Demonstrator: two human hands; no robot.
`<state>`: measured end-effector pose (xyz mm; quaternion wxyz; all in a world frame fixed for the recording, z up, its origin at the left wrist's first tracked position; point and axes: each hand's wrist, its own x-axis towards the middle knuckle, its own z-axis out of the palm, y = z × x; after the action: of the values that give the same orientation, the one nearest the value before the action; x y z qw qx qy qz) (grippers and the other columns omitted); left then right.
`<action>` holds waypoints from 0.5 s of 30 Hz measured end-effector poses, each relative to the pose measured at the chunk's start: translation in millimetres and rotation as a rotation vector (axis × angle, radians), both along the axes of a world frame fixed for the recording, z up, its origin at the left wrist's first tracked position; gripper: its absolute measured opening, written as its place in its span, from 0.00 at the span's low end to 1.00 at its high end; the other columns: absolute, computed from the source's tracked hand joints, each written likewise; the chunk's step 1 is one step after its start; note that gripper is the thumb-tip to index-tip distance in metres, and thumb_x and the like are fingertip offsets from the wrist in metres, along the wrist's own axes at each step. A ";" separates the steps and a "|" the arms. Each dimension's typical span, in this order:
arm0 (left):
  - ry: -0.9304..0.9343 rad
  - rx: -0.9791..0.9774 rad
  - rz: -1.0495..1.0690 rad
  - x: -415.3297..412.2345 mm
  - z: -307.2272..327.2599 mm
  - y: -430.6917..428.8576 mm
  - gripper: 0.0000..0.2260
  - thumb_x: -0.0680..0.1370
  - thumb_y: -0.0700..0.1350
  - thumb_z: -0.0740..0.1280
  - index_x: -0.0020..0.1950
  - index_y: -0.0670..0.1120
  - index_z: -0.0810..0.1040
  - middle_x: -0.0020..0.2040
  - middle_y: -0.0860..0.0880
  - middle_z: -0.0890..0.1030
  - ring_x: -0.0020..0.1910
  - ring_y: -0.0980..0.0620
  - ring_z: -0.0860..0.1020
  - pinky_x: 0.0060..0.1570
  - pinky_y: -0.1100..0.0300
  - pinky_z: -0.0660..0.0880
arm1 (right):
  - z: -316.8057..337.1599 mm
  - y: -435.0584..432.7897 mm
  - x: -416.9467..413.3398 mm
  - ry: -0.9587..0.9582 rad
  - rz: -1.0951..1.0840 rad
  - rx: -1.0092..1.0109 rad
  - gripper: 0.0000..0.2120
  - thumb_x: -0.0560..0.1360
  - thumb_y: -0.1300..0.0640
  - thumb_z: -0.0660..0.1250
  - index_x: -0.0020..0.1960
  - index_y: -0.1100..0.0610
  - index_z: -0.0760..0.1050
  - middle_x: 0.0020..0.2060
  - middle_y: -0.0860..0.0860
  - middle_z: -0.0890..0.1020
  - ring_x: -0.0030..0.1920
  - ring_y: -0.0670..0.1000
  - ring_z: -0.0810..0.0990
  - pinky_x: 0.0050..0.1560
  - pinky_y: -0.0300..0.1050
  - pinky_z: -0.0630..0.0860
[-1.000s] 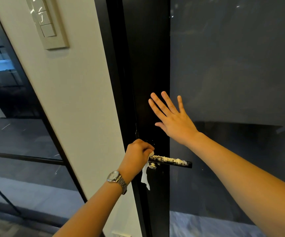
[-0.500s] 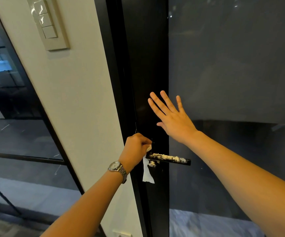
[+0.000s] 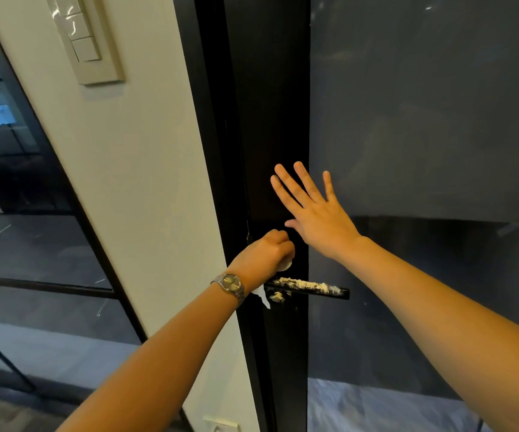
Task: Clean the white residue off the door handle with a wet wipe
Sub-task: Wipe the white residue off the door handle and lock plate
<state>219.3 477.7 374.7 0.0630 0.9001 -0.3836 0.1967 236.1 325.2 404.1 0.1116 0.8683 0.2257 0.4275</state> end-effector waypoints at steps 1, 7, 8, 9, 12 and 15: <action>-0.012 0.028 -0.014 0.2 -1.0 -2.6 0.04 0.67 0.34 0.71 0.40 0.38 0.79 0.40 0.40 0.79 0.35 0.43 0.77 0.29 0.57 0.76 | 0.2 0.0 -0.3 0.002 -0.002 -0.001 0.41 0.71 0.49 0.70 0.75 0.56 0.50 0.75 0.54 0.55 0.75 0.57 0.48 0.68 0.65 0.48; 0.060 -0.318 0.174 -1.6 -7.8 0.4 0.06 0.74 0.40 0.67 0.49 0.40 0.79 0.50 0.44 0.76 0.46 0.49 0.75 0.43 0.64 0.72 | 2.3 -1.1 -3.3 0.006 0.002 0.004 0.42 0.70 0.48 0.70 0.75 0.56 0.51 0.75 0.53 0.55 0.74 0.56 0.47 0.68 0.65 0.50; 0.101 -0.440 0.220 -2.9 -9.8 3.0 0.06 0.73 0.40 0.68 0.48 0.40 0.80 0.50 0.44 0.77 0.45 0.51 0.75 0.43 0.70 0.70 | 2.4 -1.4 -3.2 0.009 0.008 0.007 0.42 0.70 0.49 0.70 0.75 0.56 0.51 0.75 0.53 0.55 0.74 0.56 0.47 0.68 0.65 0.49; 0.126 -0.554 0.265 -5.3 -11.4 5.9 0.05 0.73 0.39 0.69 0.47 0.40 0.81 0.49 0.45 0.79 0.44 0.53 0.75 0.41 0.75 0.68 | 2.4 -1.2 -2.9 0.011 0.014 0.008 0.42 0.70 0.49 0.70 0.75 0.56 0.50 0.75 0.53 0.55 0.74 0.56 0.47 0.68 0.65 0.49; 0.155 -0.686 0.328 -9.6 -16.5 12.4 0.05 0.73 0.39 0.69 0.47 0.40 0.82 0.47 0.44 0.80 0.43 0.56 0.74 0.40 0.77 0.66 | 1.8 -1.2 -1.7 0.010 0.017 0.011 0.41 0.71 0.49 0.70 0.75 0.56 0.50 0.76 0.54 0.55 0.74 0.57 0.46 0.67 0.65 0.49; 0.106 -0.586 0.273 -7.4 -16.8 11.9 0.05 0.74 0.40 0.68 0.47 0.39 0.81 0.47 0.43 0.79 0.43 0.55 0.74 0.42 0.76 0.68 | 0.8 -1.1 -0.2 0.002 0.008 0.006 0.41 0.71 0.49 0.69 0.75 0.56 0.50 0.76 0.54 0.54 0.74 0.56 0.46 0.68 0.65 0.49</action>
<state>211.9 489.6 357.9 0.3120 0.8958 -0.1826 0.2584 235.9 324.1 404.8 0.1073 0.8680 0.2280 0.4279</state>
